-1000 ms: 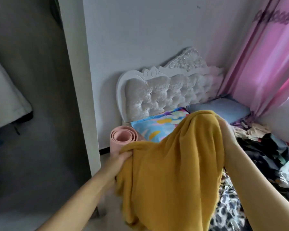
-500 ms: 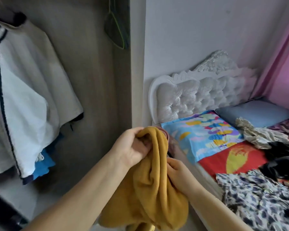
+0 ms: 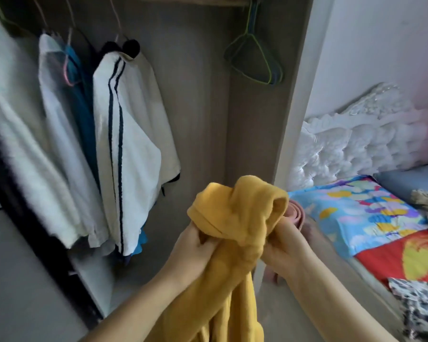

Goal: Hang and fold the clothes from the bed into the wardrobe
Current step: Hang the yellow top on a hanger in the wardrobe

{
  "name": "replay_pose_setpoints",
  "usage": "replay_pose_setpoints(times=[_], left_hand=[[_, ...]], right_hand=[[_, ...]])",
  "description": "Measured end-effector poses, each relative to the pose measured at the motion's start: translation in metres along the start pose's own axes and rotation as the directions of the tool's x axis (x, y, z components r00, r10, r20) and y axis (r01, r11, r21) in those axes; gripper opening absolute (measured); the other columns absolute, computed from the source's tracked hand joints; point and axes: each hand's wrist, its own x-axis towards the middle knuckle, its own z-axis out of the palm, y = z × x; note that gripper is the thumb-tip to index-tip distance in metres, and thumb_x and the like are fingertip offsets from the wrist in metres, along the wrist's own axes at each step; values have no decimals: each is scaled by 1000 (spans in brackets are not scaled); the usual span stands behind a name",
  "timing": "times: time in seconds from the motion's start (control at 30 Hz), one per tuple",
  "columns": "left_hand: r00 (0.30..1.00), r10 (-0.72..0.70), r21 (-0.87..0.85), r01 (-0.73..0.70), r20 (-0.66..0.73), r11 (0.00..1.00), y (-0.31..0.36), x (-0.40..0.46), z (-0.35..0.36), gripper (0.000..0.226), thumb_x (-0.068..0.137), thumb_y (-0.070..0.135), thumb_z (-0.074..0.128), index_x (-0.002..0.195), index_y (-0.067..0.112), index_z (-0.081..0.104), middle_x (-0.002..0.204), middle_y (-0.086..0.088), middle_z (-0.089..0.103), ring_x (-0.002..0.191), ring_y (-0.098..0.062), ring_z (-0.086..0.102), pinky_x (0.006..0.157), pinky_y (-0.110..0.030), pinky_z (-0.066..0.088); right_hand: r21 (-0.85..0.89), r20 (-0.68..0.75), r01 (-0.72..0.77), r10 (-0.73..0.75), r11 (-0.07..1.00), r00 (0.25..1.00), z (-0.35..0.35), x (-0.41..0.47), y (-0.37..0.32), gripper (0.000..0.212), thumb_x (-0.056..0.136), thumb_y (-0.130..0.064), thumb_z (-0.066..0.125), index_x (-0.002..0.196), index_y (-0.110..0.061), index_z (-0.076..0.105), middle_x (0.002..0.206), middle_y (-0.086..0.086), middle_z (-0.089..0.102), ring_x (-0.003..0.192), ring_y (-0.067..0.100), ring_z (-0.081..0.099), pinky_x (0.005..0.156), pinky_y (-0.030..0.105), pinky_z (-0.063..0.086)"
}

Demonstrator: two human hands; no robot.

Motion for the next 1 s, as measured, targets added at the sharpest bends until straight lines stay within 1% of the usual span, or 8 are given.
replay_pose_setpoints(times=[0.13,0.23,0.33,0.4,0.6,0.83,0.93,1.0], left_hand=[[975,-45,-117,19,-220,993,-4,16,-23,36,94,45,44,75,21,63,59,7,65,54,-3,62,50,-11,45],[998,31,-158,-39,-56,987,6,21,-27,43,90,54,47,59,28,63,50,7,56,47,-5,55,47,-13,44],[998,57,-85,-59,-21,995,17,27,-41,44,79,72,51,73,32,68,65,6,65,63,-10,63,58,-20,50],[993,53,-246,-78,-106,966,32,37,-65,35,82,63,53,85,33,72,75,3,71,71,-13,68,61,-24,54],[934,-346,-566,240,-86,789,49,99,-106,36,87,43,64,105,13,71,100,-15,71,94,-29,68,85,-43,54],[914,-355,-258,301,-195,918,-22,32,-13,75,83,69,48,143,28,34,135,5,45,120,-15,47,97,-37,42],[918,-396,-3,396,18,918,-63,-24,45,109,61,64,71,148,18,23,150,-2,32,133,-15,41,109,-32,36],[825,-513,-130,550,236,825,-77,-34,61,86,76,35,79,144,13,31,143,-4,41,125,-10,50,94,-19,47]], right_hand=[[-515,55,17,13,857,998,-8,-4,20,63,79,-70,54,132,-34,52,119,-7,67,110,9,63,89,31,51],[-765,80,80,-29,640,996,-20,-8,23,75,67,-72,67,133,-46,43,119,-15,66,110,6,63,88,24,54],[-628,-167,108,-269,770,948,-23,-3,12,18,88,-34,65,102,-24,70,88,-1,73,90,19,67,80,32,54],[-714,-229,104,-372,692,899,-26,1,4,22,94,-15,55,88,-26,74,80,-5,73,84,15,68,74,27,54],[-702,-85,-82,32,707,996,-7,-8,-13,30,69,-63,72,86,-38,75,90,-2,75,83,15,73,66,29,58],[-352,-193,155,-234,923,953,43,26,-69,50,83,-49,66,121,-17,61,106,14,72,90,30,71,70,42,58],[-311,-222,187,-263,932,939,50,28,-76,45,86,-49,63,119,-18,61,104,13,72,90,31,71,75,45,58],[-287,-248,203,-278,936,928,54,27,-74,41,86,-48,64,114,-18,63,96,12,74,82,28,73,71,43,59]])
